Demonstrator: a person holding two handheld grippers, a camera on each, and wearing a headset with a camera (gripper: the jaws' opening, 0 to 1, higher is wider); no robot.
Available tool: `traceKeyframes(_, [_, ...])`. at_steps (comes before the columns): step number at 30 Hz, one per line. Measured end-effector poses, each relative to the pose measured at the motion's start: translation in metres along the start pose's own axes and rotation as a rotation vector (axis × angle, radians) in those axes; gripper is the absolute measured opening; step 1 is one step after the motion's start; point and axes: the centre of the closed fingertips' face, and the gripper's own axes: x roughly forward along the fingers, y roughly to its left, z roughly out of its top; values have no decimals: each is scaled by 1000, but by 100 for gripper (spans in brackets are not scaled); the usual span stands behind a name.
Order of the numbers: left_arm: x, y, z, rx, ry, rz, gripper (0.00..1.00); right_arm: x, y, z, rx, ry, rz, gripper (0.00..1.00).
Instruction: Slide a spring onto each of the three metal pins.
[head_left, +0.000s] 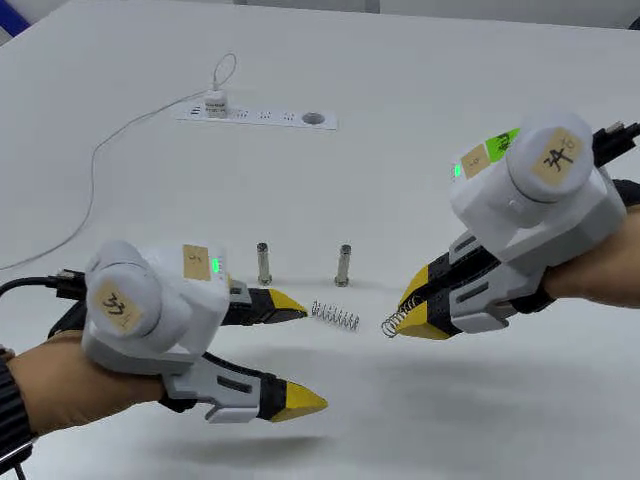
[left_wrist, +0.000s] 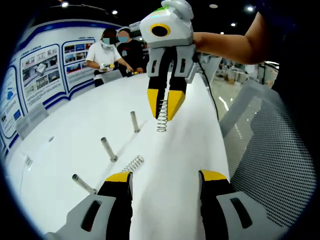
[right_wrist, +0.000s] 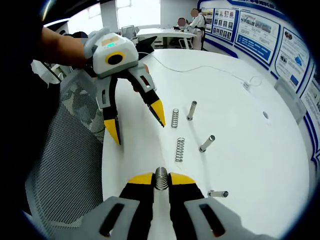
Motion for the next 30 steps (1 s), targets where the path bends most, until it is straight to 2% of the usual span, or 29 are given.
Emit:
traceKeyframes(8, [-21, 16, -7, -52, -26, 83, 58, -11, -10, -4, 13, 14, -20, 12])
traceKeyframes(17, [-38, 26, -11, -109, -67, 150, 61, -28, -26, -7, 23, 35, -50, 12])
traceKeyframes(25, [-49, 32, -14, -139, -90, 195, 62, -42, -50, -12, 28, 82, -94, 12])
traceKeyframes(30, [-50, 32, -14, -143, -93, 205, 62, -44, -67, -22, 20, 144, -123, 12])
